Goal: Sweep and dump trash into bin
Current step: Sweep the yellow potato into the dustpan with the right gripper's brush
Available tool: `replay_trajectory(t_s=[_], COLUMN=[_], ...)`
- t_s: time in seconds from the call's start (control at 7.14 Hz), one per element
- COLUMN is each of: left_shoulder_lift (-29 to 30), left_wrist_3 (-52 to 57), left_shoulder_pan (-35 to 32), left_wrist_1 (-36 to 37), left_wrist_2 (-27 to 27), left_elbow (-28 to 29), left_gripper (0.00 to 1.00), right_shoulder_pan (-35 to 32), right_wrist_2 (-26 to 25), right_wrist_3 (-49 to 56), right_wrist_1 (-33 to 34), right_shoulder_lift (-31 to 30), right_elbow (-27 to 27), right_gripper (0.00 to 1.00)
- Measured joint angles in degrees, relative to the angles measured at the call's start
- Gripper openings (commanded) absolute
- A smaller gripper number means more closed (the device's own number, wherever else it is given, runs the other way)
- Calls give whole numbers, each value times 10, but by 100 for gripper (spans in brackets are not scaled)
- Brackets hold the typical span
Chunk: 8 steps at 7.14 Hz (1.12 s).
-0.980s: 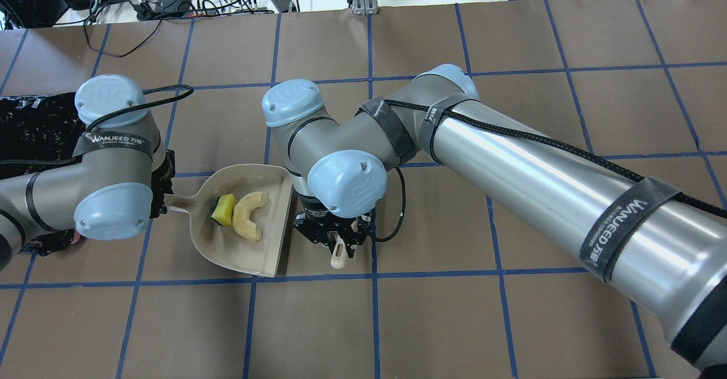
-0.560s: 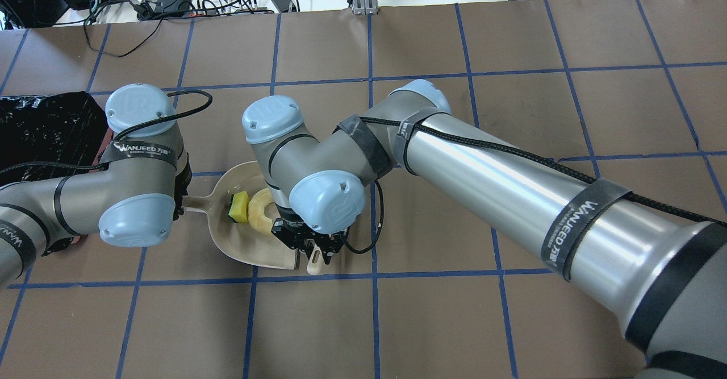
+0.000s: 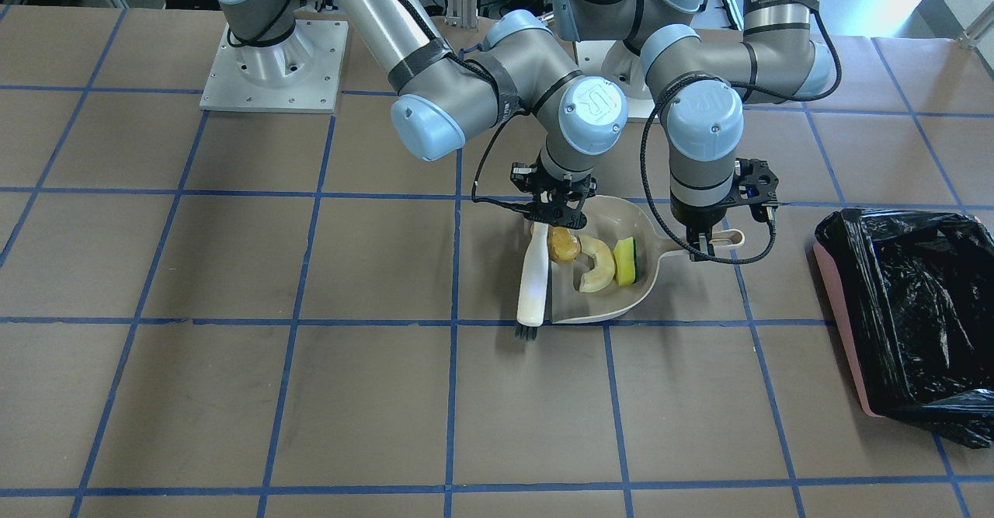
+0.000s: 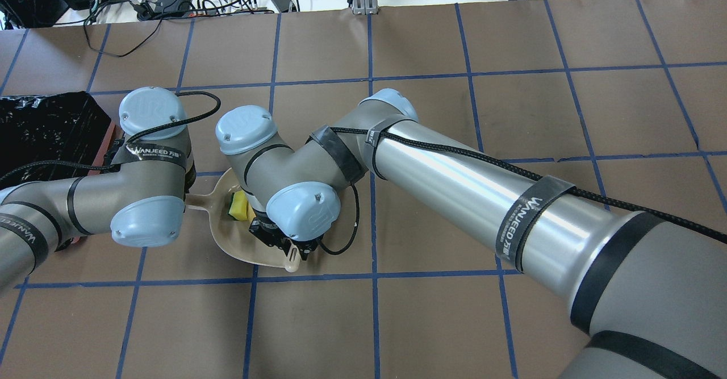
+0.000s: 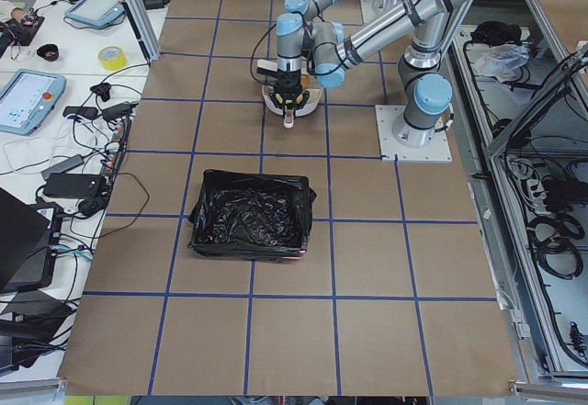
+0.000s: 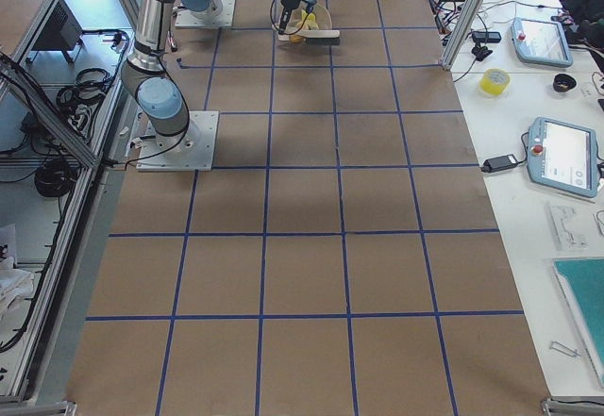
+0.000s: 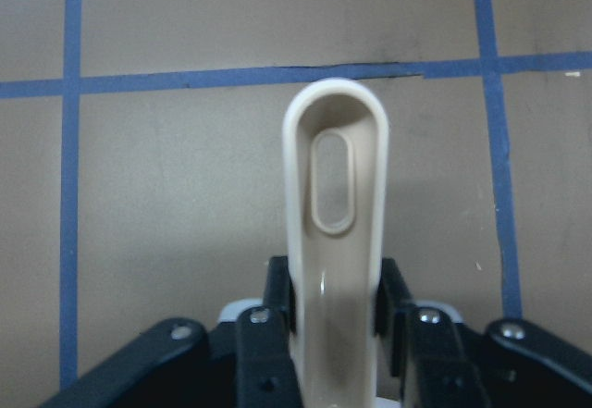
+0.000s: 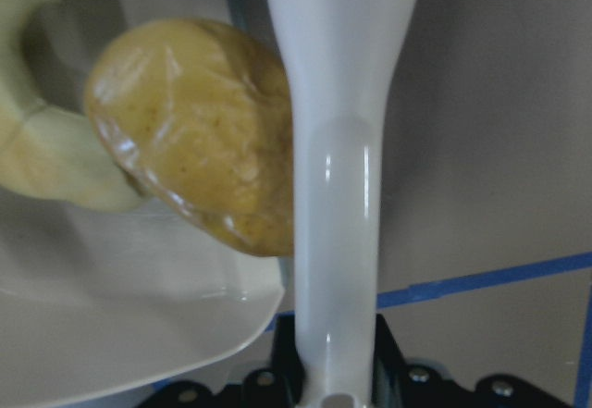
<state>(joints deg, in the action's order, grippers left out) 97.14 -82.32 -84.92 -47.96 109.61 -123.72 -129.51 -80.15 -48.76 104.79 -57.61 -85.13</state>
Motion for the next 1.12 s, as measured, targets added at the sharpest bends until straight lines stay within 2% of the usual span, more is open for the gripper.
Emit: replay_trajectory(t_s=[0.28,0.84,1.12], left_shoulder_lift=[1,1,2], left_wrist_3=[-2,-5,-4], left_shoulder_pan=[-1,-2,-2], left_wrist_1=[1,1,1], left_wrist_2=[-1,-3,-4], left_elbow=[2,4,5], left_gripper=[0,0,0], right_shoulder_pan=[0,9,36], right_wrist_2=[23,43,-8], right_wrist_3=[-1,14,60], right_wrist_1=[-2,-32,-92], right_shoulder_lift=[27,47,35], right_elbow=[48,97,109], right_gripper=[0,0,0])
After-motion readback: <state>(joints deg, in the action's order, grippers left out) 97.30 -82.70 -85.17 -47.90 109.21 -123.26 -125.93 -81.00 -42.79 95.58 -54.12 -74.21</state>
